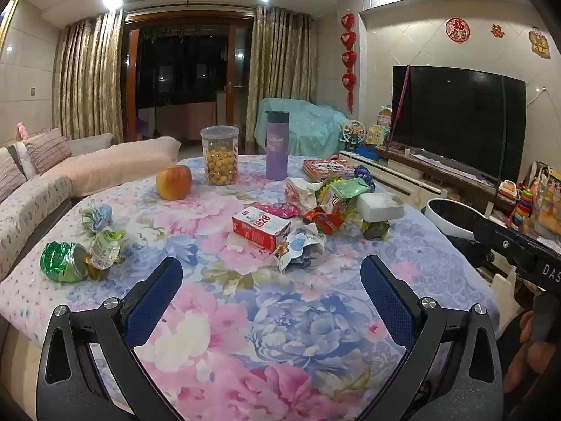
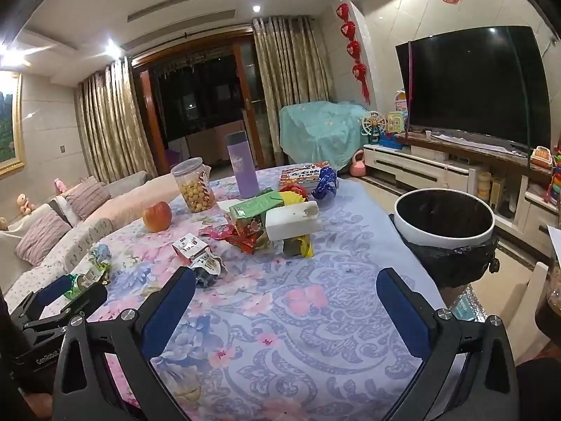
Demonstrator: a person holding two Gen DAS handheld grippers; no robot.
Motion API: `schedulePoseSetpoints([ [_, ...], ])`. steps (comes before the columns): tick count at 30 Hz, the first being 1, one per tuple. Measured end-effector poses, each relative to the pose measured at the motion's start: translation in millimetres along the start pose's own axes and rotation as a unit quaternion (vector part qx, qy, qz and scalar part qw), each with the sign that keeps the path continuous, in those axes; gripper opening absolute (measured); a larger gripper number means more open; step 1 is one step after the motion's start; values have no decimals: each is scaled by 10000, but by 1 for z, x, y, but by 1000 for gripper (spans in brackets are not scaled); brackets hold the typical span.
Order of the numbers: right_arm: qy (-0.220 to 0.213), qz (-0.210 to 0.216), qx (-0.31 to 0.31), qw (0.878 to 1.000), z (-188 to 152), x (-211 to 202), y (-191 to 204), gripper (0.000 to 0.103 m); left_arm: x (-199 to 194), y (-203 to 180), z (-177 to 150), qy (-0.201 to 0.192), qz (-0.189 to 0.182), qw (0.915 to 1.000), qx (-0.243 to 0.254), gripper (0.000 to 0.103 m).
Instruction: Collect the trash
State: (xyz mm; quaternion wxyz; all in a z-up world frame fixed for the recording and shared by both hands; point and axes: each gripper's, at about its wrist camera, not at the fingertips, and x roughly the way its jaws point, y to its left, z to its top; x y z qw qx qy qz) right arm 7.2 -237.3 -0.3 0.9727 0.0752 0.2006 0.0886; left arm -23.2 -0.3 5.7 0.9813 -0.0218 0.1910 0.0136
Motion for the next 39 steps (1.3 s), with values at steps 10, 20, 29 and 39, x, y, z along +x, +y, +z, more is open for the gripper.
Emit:
schedulePoseSetpoints([
  [10, -7, 9, -5, 10000, -2, -2, 1, 103, -1, 1, 1, -40, 39, 10000, -33, 103],
  [20, -33, 28, -15, 10000, -2, -2, 4, 103, -3, 3, 2, -98, 48, 9999, -43, 103],
  [29, -40, 56, 1, 10000, -2, -3, 3, 103, -6, 4, 3, -152, 37, 9998, -77, 103],
  [39, -32, 51, 10, 10000, -3, -3, 2, 103, -7, 5, 3, -151, 32, 9999, -77, 103],
])
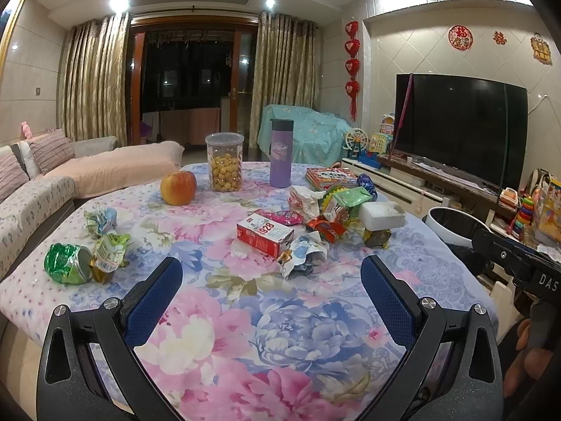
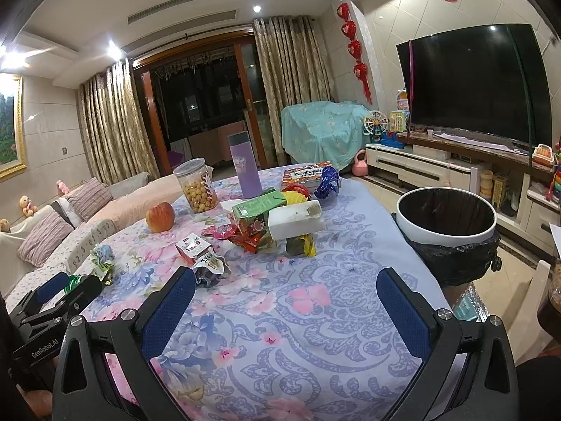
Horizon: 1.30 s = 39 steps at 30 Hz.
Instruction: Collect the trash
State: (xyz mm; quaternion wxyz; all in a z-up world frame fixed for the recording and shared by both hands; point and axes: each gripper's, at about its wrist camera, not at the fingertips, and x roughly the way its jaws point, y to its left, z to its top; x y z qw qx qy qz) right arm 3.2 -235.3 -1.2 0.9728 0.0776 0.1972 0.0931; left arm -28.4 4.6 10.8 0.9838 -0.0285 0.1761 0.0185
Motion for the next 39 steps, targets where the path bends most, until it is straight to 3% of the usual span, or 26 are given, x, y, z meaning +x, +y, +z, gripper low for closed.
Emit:
schedulePoseSetpoints([
  [14, 73, 29, 33, 10000, -3, 3, -1, 103, 3, -2, 0, 62, -36, 10000, -1, 103],
  [39, 974, 170, 409, 9943, -5, 72, -35, 103, 87, 5, -8, 1023, -157, 9945, -140, 103],
])
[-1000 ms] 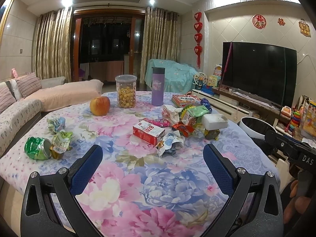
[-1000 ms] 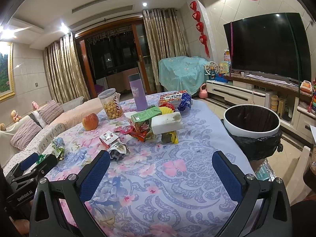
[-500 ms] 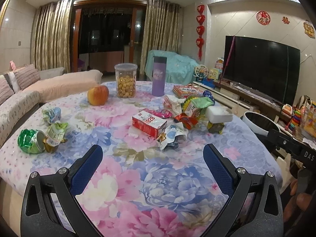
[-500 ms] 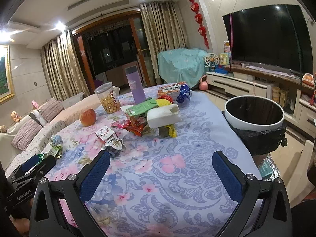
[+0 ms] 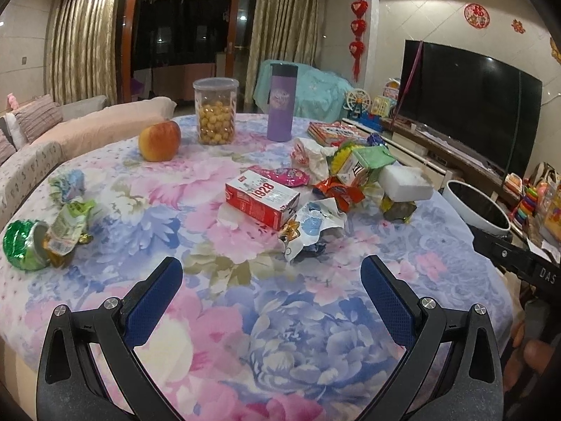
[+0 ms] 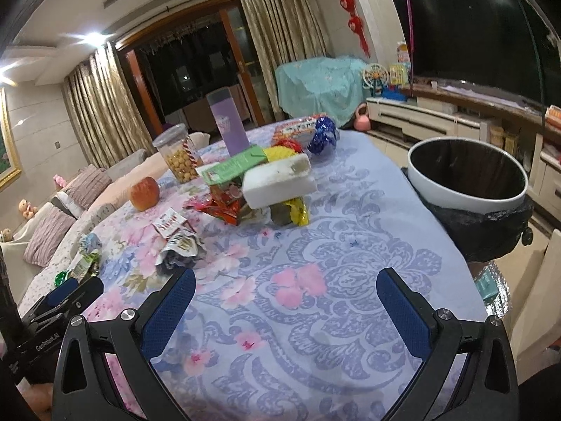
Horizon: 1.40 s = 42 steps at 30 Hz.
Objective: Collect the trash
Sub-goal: 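Grasp the crumpled white-blue wrapper with the left tool while the right grasps the white foam block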
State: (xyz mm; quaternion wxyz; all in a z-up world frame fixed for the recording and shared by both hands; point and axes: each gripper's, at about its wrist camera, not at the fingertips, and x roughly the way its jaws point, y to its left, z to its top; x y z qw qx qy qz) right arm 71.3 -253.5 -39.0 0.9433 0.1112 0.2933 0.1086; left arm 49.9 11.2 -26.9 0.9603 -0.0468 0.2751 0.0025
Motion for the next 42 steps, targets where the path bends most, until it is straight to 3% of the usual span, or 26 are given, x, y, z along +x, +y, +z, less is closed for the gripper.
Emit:
schedulePoseSetpoints([
  [15, 525, -134, 87, 9985, 27, 63, -19, 102, 64, -18, 15, 579, -137, 9978, 281, 100],
  [18, 626, -162, 81, 9979, 33, 76, -21, 97, 74, -20, 19, 662, -117, 9972, 327, 98],
  [28, 533, 294, 404, 9973, 61, 95, -27, 96, 96, -23, 27, 869, -222, 9954, 332, 89],
  [30, 551, 338, 430, 9970, 67, 102, -26, 96, 100, -23, 27, 940, -274, 9946, 333, 84],
  [33, 665, 485, 458, 9956, 71, 114, -22, 96, 107, -22, 28, 1086, -381, 9929, 315, 61],
  [34, 674, 529, 438, 9954, 73, 117, -19, 96, 109, -22, 28, 1128, -422, 9923, 302, 46],
  [35, 655, 550, 397, 9955, 73, 118, -16, 96, 112, -22, 28, 1171, -471, 9916, 289, 38],
  [37, 609, 542, 249, 9964, 75, 122, -10, 94, 113, -22, 28, 1192, -555, 9910, 262, 33],
  [38, 594, 541, 191, 9966, 76, 122, -8, 91, 112, -23, 28, 1169, -583, 9911, 269, 31],
  [40, 589, 563, 119, 9966, 75, 123, -6, 54, 109, -25, 27, 1117, -591, 9915, 326, 29],
  [42, 585, 629, 161, 9962, 73, 121, -8, 45, 105, -30, 27, 1051, -590, 9919, 408, 28],
])
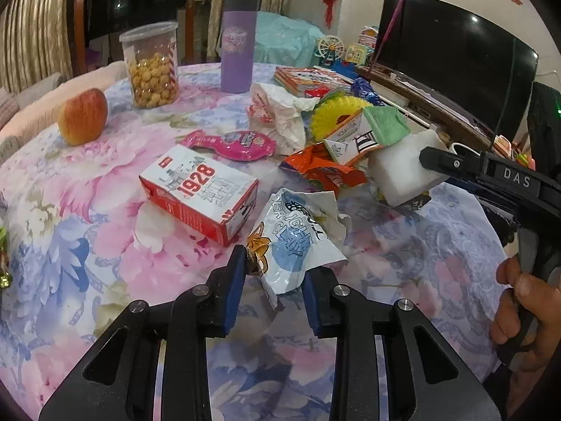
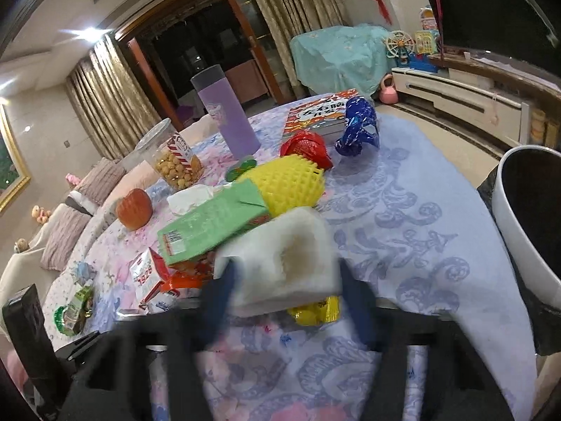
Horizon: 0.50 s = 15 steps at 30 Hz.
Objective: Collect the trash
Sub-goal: 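Grasp the crumpled white-blue wrapper with the left tool while the right grasps the white foam block, then carry both items over the trash bin and open both tools to drop them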
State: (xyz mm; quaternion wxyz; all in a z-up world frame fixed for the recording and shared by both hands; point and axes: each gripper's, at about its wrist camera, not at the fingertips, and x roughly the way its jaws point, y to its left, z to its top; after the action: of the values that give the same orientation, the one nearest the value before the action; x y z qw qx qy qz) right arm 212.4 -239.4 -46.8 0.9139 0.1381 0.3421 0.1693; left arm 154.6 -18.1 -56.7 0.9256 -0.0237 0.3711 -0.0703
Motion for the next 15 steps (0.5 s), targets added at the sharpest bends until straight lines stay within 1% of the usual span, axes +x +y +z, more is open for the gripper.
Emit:
schedulePoseSetpoints([
  [2, -20, 6, -20, 10000, -3, -5, -2, 42, -4, -3, 0, -59, -21, 10000, 34, 28],
  [6, -6, 12, 48, 10000, -12, -18, -7, 41, -14, -14, 0, -159, -125, 9997, 107, 27],
  [7, -25, 20, 85, 10000, -15, -22, -9, 37, -17, -17, 0, -185, -159, 9996, 138, 27],
  [15, -241, 38, 320, 9992, -39, -67, -23, 33, -29, -50, -4, -238, -507, 9978, 361, 27],
])
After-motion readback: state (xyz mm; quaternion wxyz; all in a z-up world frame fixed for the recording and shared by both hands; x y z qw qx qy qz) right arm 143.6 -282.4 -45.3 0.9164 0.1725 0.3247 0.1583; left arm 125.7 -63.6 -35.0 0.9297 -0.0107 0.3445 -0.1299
